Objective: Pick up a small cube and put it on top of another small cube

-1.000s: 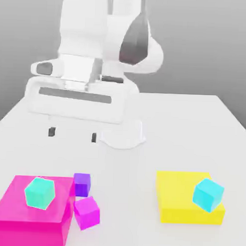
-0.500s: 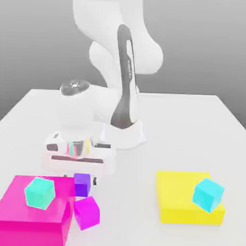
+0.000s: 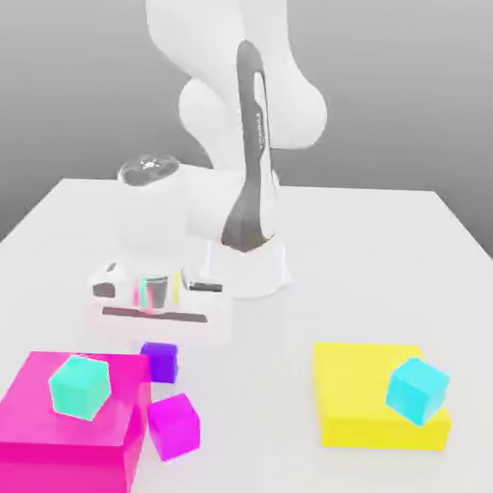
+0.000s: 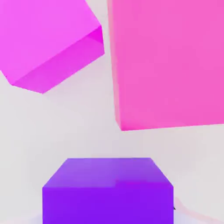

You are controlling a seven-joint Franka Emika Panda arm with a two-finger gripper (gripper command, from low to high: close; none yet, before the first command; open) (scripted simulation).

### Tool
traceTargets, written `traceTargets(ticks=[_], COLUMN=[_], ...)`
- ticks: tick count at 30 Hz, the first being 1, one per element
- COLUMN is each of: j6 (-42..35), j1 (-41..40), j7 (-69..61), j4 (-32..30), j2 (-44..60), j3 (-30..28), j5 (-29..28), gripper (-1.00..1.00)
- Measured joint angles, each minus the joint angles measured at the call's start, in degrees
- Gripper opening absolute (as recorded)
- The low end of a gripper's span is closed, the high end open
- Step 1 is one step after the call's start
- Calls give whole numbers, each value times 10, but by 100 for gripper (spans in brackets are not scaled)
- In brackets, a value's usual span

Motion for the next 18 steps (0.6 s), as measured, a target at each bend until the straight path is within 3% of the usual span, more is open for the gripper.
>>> traceTargets(ticks=[4,11,13,18], j6=[-46,-62,-79,-147], j1=[-7,-67,-95,-231], j7=[7,-118,-130,-107], j4=[-13,-8,9,75], j2=[-57,-41,-36,-34], j3=[-1,-54,-59,10], j5=[-16,148,169,164], gripper=[-100,-100,-100,-100])
